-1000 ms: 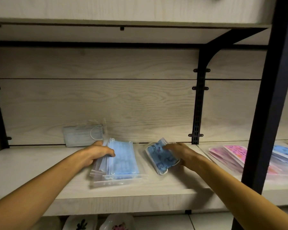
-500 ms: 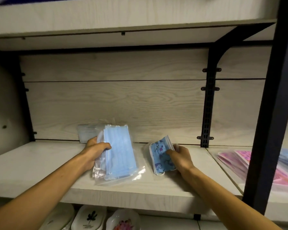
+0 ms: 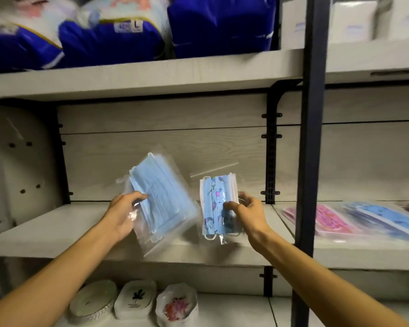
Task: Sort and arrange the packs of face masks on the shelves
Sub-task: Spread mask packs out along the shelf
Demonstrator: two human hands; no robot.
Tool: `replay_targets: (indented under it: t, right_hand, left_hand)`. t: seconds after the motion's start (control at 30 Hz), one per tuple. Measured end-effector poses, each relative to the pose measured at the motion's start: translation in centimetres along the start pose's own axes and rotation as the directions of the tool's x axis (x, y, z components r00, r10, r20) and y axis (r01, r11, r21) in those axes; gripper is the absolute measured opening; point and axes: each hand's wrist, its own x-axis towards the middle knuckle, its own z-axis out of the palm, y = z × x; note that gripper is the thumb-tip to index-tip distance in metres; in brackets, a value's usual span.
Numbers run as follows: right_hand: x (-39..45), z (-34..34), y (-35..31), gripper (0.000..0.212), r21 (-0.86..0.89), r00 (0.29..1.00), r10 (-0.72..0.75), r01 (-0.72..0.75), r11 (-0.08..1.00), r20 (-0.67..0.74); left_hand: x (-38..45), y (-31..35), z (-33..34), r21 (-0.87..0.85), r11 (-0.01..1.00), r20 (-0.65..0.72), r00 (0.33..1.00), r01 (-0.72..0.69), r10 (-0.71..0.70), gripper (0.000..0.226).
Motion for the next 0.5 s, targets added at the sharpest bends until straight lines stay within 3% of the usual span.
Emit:
replay_targets:
  t: [0.1, 0.3, 0.43, 0.5]
  right_hand:
    - [-4.5, -1.0, -0.7, 0.013, -0.006, 1.000, 0.003, -0.003, 1.000, 0.002]
    - [-13.4, -5.5, -1.0, 0.020, -0.107, 0.996, -0.017, 0.007, 0.994, -0.084]
    - [-17.9, -10.7, -1.4, 0.027, -0.083, 0.981, 0.066, -0.082, 0.993, -0.180]
    - [-19.6, -13.5, -1.7, 0.024, -0.051, 0.966, 0.081, -0.096, 0.994, -0.246]
  left_hand:
    - [-4.0, -0.7, -0.6, 0.015, 0.997, 0.148, 0.986, 0.076, -0.077, 0.019]
    - [-10.7, -4.1, 0.1, 0.155, 0.979, 0.302, 0.937, 0.136, -0.178, 0.003]
    - [-15.0, -5.9, 3.6, 0.240, 0.966, 0.417, 0.888, 0.100, -0.195, 0.007]
    - [-16.6, -6.9, 6.0, 0.299, 0.952, 0.504, 0.837, 0.061, -0.212, 0.031]
